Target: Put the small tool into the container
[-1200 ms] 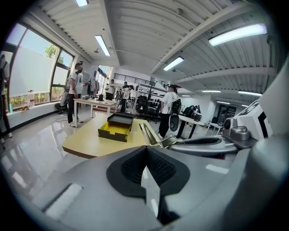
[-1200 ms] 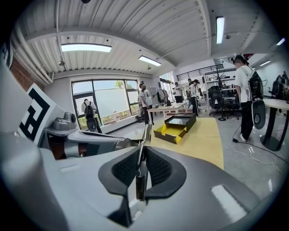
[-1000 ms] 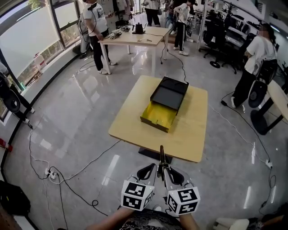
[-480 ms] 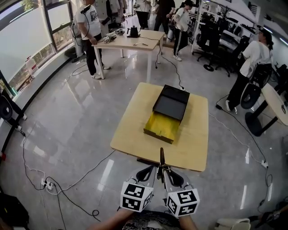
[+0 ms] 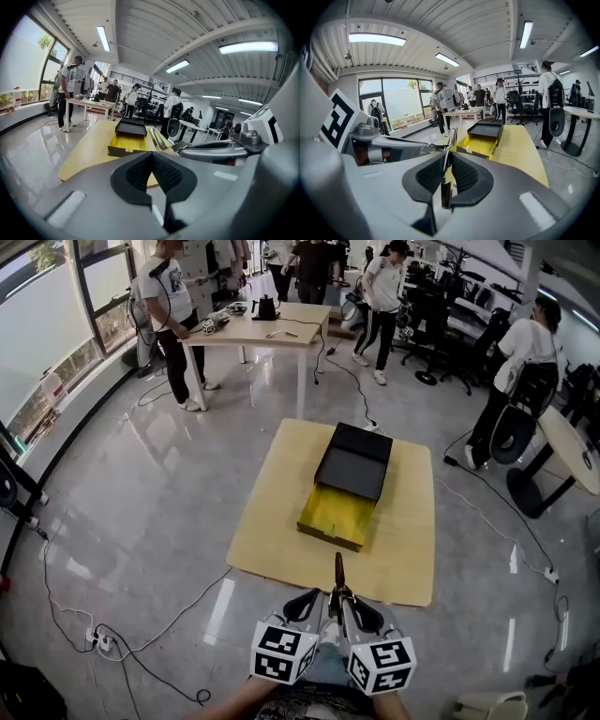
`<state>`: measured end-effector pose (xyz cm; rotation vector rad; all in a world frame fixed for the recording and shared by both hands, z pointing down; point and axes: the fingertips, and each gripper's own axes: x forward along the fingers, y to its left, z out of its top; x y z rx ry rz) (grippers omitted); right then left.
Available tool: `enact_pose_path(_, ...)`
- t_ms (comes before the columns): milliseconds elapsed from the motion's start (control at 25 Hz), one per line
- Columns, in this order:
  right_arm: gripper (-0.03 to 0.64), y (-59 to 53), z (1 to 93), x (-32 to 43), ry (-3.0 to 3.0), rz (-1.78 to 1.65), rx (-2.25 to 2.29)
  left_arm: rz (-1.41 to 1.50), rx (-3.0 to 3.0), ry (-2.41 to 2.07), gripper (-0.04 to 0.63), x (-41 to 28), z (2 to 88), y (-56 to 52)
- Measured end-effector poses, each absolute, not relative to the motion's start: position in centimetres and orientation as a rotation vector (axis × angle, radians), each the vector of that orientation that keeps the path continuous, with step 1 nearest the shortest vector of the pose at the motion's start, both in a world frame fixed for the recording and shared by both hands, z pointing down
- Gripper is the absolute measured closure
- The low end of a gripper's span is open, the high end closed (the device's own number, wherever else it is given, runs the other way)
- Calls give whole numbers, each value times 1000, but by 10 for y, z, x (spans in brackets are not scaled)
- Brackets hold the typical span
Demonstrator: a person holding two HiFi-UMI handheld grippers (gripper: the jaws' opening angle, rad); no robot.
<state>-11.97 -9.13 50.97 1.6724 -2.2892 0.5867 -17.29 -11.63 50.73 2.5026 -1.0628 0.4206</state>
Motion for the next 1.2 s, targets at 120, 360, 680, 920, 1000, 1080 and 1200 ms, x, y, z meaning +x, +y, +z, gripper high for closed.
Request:
enact_pose_path(120, 578, -116, 509, -113, -2298, 588, 1667, 425, 2502, -1070, 578, -166, 506, -142)
enact_pose_path(360, 578, -188, 506, -90, -2324, 588, 1632, 435, 2489, -1102, 578, -142, 504, -210)
enact_pose_path(680, 578, -292, 513, -30, -2363, 591, 1555, 440, 2450, -1168, 578, -84, 510, -311)
enact_pose_path(920, 578, -357, 518, -2, -2389, 600, 1500, 448, 2419, -1213, 578, -57, 514, -374)
enact_pose_path(1000, 578, -367, 524, 16, -2401, 605, 1481, 448, 2414, -1234, 578, -38, 519, -385)
enact_pose_path(1080, 578, -374, 524, 33, -2411, 608, 1464, 447, 2408, -1257, 578, -23, 518, -394)
enact_pose_path(1200, 578, -393, 514, 55, -2422, 607, 1440, 448, 2396, -1288, 578, -3, 507, -411)
